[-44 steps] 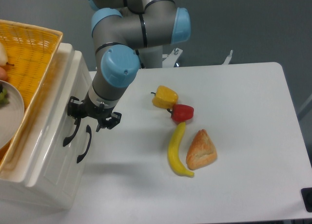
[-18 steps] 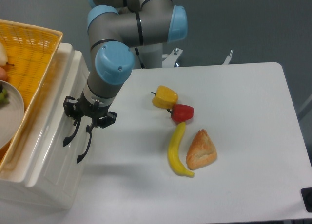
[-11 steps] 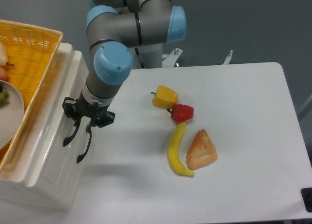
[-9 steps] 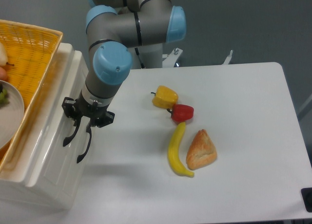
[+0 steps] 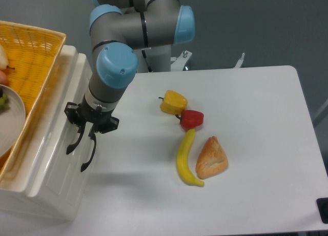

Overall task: Slide open the top white drawer
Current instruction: 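Close the gripper on the upper drawer handle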

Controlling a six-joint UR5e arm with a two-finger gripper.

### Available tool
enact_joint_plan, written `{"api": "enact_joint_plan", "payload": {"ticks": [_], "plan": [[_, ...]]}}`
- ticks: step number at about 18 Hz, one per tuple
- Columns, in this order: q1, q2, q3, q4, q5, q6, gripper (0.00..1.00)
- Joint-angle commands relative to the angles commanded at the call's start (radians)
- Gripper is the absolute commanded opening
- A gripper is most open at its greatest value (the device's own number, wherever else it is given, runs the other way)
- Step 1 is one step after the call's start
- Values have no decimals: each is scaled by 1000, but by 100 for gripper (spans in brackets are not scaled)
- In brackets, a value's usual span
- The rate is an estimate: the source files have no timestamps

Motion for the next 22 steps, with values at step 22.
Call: {"api": "enact_joint_plan", "payload": {"ticks": [22], "plan": [[-8, 0, 3, 2, 2, 5, 12]]}}
